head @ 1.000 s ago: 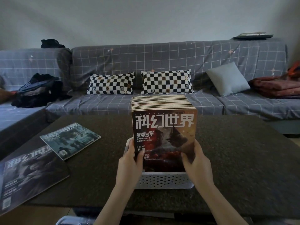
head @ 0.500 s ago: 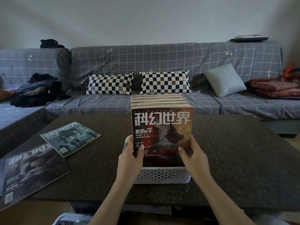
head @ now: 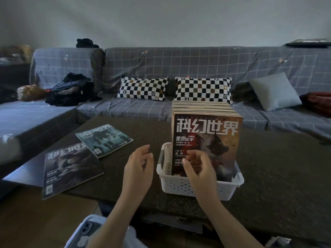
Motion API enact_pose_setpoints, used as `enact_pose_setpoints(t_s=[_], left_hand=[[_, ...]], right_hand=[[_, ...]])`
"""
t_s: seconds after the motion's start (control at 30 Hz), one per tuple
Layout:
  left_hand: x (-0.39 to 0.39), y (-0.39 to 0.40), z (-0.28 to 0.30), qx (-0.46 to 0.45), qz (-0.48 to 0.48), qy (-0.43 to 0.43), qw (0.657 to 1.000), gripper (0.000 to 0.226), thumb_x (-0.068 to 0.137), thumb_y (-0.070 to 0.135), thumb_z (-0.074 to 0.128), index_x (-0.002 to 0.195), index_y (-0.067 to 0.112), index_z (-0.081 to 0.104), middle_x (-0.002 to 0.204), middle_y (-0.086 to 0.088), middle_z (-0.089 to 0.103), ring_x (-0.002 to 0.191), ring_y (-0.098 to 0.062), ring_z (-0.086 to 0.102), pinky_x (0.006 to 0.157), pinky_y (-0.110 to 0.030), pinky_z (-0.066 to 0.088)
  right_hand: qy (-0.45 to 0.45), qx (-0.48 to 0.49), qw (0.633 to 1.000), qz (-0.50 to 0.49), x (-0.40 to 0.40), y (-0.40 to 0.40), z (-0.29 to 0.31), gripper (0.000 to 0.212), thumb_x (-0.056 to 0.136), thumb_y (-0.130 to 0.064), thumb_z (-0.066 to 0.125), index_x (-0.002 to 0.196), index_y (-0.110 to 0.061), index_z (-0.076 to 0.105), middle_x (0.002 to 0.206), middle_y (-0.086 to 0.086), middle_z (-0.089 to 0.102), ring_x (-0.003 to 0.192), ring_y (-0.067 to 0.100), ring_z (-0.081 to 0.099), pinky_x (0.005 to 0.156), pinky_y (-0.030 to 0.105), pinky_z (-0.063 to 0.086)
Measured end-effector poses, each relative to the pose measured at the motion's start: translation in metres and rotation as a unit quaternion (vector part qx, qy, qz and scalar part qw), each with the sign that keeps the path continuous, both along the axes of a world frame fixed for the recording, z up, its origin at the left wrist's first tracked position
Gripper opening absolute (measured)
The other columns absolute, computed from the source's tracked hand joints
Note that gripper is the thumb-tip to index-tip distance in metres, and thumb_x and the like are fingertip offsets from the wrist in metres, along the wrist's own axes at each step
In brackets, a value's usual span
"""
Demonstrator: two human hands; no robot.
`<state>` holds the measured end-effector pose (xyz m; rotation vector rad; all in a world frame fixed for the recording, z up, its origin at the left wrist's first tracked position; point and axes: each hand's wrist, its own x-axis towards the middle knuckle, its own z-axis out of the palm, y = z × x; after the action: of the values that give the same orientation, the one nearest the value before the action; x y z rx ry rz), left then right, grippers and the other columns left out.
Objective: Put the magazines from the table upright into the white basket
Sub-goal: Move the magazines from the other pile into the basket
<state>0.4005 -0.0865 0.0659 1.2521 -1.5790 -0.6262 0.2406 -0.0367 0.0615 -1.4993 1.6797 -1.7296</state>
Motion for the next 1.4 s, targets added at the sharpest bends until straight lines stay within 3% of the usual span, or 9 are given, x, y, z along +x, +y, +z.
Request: enact_pose_setpoints(t_s=[0.17,0.43,0.57,0.7,0.8,1.0,1.2,1.3,1.4], left_hand=[[0.049,-0.014,-0.004,0.004,0.038,-0.019,0.999,0.018,0.095,0.020,0.053,0.106,0.034,0.059,0.105,0.005,0.063,0.085,0.003,0.062,0.066,0.000,0.041],[0.118,-0.061,-0.031,0.075,0.123,-0.001,0.990,0.020,0.096,0.021,0.051,0.110,0.020,0.064,0.099,-0.002,0.065,0.072,-0.002,0.056,0.055,-0.010,0.039],[0.141,-0.089,-0.042,0.101,0.141,0.005,0.985,0.024,0.096,0.023,0.049,0.115,0.019,0.062,0.107,-0.003,0.063,0.087,-0.009,0.060,0.071,-0.024,0.048],[0.157,-0.122,-0.055,0.119,0.166,-0.006,0.979,0.031,0.097,0.024,0.048,0.124,0.015,0.060,0.115,-0.003,0.063,0.093,-0.009,0.059,0.068,-0.017,0.045],[0.163,-0.147,-0.065,0.142,0.173,-0.016,0.975,0.036,0.097,0.025,0.046,0.130,0.015,0.055,0.118,-0.005,0.063,0.100,-0.018,0.061,0.082,-0.031,0.051],[0.167,-0.193,-0.088,0.153,0.209,-0.117,0.959,0.047,0.097,0.031,0.045,0.141,0.015,0.041,0.143,-0.003,0.048,0.133,-0.022,0.038,0.107,-0.039,0.030],[0.159,-0.218,-0.105,0.172,0.222,-0.226,0.933,0.065,0.096,0.046,0.036,0.151,0.017,0.019,0.157,-0.005,0.027,0.143,-0.025,0.014,0.113,-0.045,0.013],[0.161,-0.223,-0.104,0.164,0.243,-0.151,0.944,0.059,0.094,0.045,0.046,0.146,0.021,0.033,0.150,-0.004,0.038,0.140,-0.025,0.023,0.113,-0.046,0.014],[0.168,-0.223,-0.098,0.141,0.263,0.043,0.953,0.049,0.088,0.035,0.064,0.133,0.023,0.050,0.126,-0.001,0.061,0.119,-0.019,0.052,0.106,-0.041,0.036]], right_hand=[[0.027,0.009,0.996,0.083,0.049,-0.032,-0.004,0.022,0.086,-0.021,0.063,0.092,-0.040,0.053,0.088,-0.012,0.061,0.083,-0.003,0.058,0.067,0.009,0.046],[0.076,0.056,0.984,0.154,0.122,-0.108,-0.015,0.014,0.088,-0.022,0.062,0.099,-0.027,0.057,0.086,-0.008,0.059,0.077,0.000,0.056,0.064,0.007,0.043],[0.094,0.097,0.977,0.167,0.151,-0.152,-0.018,0.016,0.089,-0.025,0.060,0.104,-0.024,0.056,0.089,-0.008,0.058,0.079,0.003,0.056,0.064,0.012,0.042],[0.115,0.135,0.972,0.151,0.176,-0.201,-0.029,0.019,0.089,-0.027,0.059,0.107,-0.021,0.056,0.093,-0.005,0.058,0.079,0.005,0.055,0.066,0.018,0.045],[0.136,0.165,0.968,0.133,0.188,-0.236,-0.044,0.024,0.089,-0.028,0.059,0.111,-0.020,0.056,0.100,-0.004,0.059,0.083,0.006,0.056,0.070,0.021,0.047],[0.255,0.254,0.932,0.048,0.184,-0.307,-0.075,0.047,0.088,-0.043,0.057,0.127,-0.018,0.053,0.127,0.003,0.056,0.113,0.021,0.054,0.086,0.033,0.046],[0.362,0.357,0.860,0.031,0.171,-0.356,-0.090,0.078,0.084,-0.063,0.050,0.144,-0.017,0.032,0.146,0.004,0.040,0.133,0.028,0.034,0.105,0.044,0.030],[0.390,0.339,0.855,0.040,0.171,-0.359,-0.090,0.077,0.080,-0.065,0.053,0.141,-0.020,0.039,0.140,0.007,0.043,0.128,0.028,0.036,0.102,0.043,0.033],[0.367,0.341,0.864,0.040,0.170,-0.351,-0.084,0.078,0.074,-0.064,0.061,0.135,-0.019,0.046,0.136,0.009,0.044,0.125,0.028,0.039,0.101,0.042,0.034]])
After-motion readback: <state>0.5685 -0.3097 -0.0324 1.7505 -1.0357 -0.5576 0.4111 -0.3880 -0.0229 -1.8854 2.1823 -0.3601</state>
